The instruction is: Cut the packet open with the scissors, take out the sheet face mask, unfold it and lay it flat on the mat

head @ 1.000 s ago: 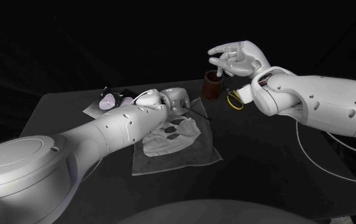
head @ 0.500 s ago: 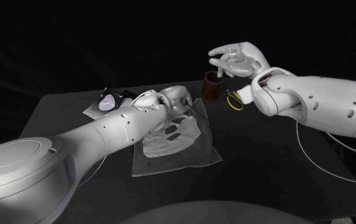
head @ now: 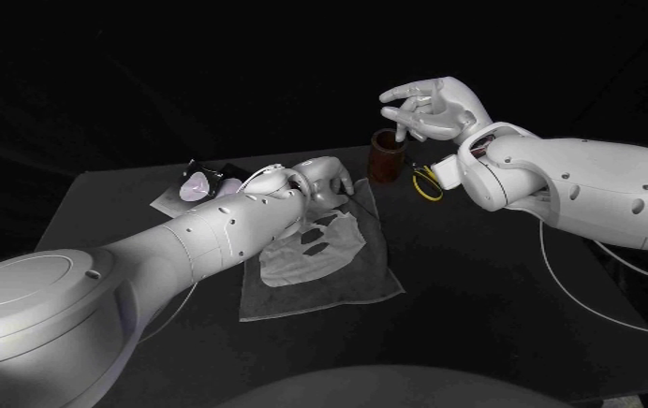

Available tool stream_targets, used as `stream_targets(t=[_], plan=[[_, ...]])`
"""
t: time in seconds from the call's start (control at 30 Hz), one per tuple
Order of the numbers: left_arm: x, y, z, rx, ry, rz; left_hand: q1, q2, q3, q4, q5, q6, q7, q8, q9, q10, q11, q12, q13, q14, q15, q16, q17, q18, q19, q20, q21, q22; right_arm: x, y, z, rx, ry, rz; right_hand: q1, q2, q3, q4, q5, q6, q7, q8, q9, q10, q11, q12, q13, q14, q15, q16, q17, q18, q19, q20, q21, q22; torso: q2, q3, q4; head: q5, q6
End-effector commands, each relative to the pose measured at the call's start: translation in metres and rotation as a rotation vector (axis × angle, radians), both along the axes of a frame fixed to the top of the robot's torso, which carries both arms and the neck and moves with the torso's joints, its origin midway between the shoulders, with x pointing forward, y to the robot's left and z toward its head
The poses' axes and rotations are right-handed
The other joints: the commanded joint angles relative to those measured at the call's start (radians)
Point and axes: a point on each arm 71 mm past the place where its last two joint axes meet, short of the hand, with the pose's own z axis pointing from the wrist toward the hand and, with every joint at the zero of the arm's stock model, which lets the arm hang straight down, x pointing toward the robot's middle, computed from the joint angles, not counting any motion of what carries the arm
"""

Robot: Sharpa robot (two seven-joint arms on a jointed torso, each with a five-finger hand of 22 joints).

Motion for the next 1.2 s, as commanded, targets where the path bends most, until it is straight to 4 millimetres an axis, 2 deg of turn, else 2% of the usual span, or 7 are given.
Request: stream_targets(t=[0.03,0.2,0.33,0.6,0.73,0.87,1.2], plan=[[-0.0018,-0.0018,-0.0015,0.009,0.033,-0.024,-0.002,-0.012,0.001,-0.008,0.002,-0.008,0.0,-0.005,-0.002,-0.003,0.002,-0.004,0.002,0.095,0.01,0.001,0.245,-0.014,-0.004,0.002,-0.006,0.083,0.0003,0.0004,0.0002,0.002,0.008,0.009,-0.007,-0.002,-0.001,0.004,-0.005,-0.001,0.004,-0.003,0.0,-0.007,0.001,-0.007,-0.001,-0.006,0.0,-0.002,-0.001,0.011,-0.007,0.002,-0.006,-0.001,0.001,-0.0004,-0.0004,-0.001,-0.003],[-0.0018,-0.001,-0.0013,0.01,0.029,-0.028,0.001,-0.019,0.002,-0.016,0.002,-0.016,0.001,-0.01,-0.005,-0.003,0.002,-0.003,0.005,0.095,0.01,0.001,0.244,-0.014,-0.004,0.004,-0.006,0.083,0.0004,-0.0001,0.0001,0.001,0.01,0.009,-0.007,-0.003,-0.001,0.004,-0.006,-0.002,0.004,-0.002,0.0,-0.008,0.001,-0.007,-0.002,-0.007,0.0,-0.005,-0.003,0.011,-0.008,0.002,-0.007,-0.002,0.0,-0.0003,0.0004,-0.001,-0.003],[-0.0018,-0.0007,-0.0006,0.001,0.021,-0.029,0.0,-0.007,0.008,-0.02,0.002,0.013,-0.004,0.007,-0.001,0.006,-0.002,0.004,0.02,0.096,0.008,0.001,0.246,-0.014,-0.004,0.004,-0.004,0.085,0.0005,0.0001,-0.0002,0.001,0.012,0.011,-0.007,-0.003,-0.002,0.003,-0.007,-0.002,0.005,-0.002,0.0,-0.01,0.002,-0.007,-0.003,-0.009,0.001,-0.007,-0.005,0.011,-0.008,0.002,-0.009,-0.003,0.001,-0.0003,0.0005,-0.001,-0.004],[-0.0012,-0.0007,0.0005,-0.016,0.014,-0.024,-0.018,0.032,0.017,-0.006,0.002,0.049,-0.011,0.033,0.005,0.014,-0.006,0.01,0.036,0.099,0.005,0.003,0.252,-0.015,-0.003,0.001,-0.003,0.086,0.0005,-0.0001,-0.0004,0.002,0.015,0.013,-0.008,-0.002,-0.002,0.004,-0.01,-0.003,0.005,-0.002,0.0,-0.01,0.002,-0.006,-0.004,-0.007,0.001,-0.002,0.0,0.011,-0.009,0.003,-0.011,-0.004,0.001,-0.0006,-0.0001,0.0,-0.004],[-0.0009,-0.0005,0.0009,-0.025,0.013,-0.022,-0.035,0.068,0.014,0.01,0.002,0.083,-0.02,0.063,0.017,0.025,-0.013,0.017,0.051,0.101,0.0,0.004,0.256,-0.015,-0.003,-0.002,-0.002,0.086,0.0005,-0.0002,-0.0005,0.003,0.017,0.014,-0.009,-0.001,-0.003,0.005,-0.011,-0.003,0.005,-0.001,0.0,-0.011,0.002,-0.006,-0.004,-0.008,0.001,-0.003,0.0,0.011,-0.011,0.004,-0.013,-0.005,0.001,0.0001,-0.0003,0.001,-0.006],[-0.0008,-0.0005,0.0015,-0.039,0.012,-0.021,-0.053,0.101,0.001,0.029,0.002,0.082,-0.029,0.087,0.031,0.031,-0.02,0.016,0.056,0.101,-0.006,0.005,0.257,-0.014,-0.004,-0.007,-0.003,0.085,0.0006,-0.0004,-0.0007,0.003,0.019,0.015,-0.009,-0.001,-0.003,0.005,-0.011,-0.003,0.005,-0.001,0.0,-0.011,0.002,-0.006,-0.005,-0.008,0.001,-0.003,0.0,0.011,-0.011,0.004,-0.013,-0.006,0.001,0.0003,-0.0001,0.001,-0.005],[-0.0003,0.0016,0.0022,-0.065,0.018,-0.014,-0.058,0.122,-0.002,0.037,0.002,0.073,-0.034,0.106,0.043,0.034,-0.025,0.012,0.057,0.101,-0.011,0.005,0.257,-0.015,-0.003,-0.011,-0.003,0.086,0.0013,-0.0009,-0.0013,0.002,0.024,0.016,-0.011,-0.001,-0.004,0.007,-0.013,-0.004,0.005,-0.001,0.0,-0.012,0.003,-0.005,-0.006,-0.009,0.002,-0.005,-0.001,0.011,-0.012,0.004,-0.016,-0.007,0.001,-0.0004,0.0002,0.001,-0.002]])
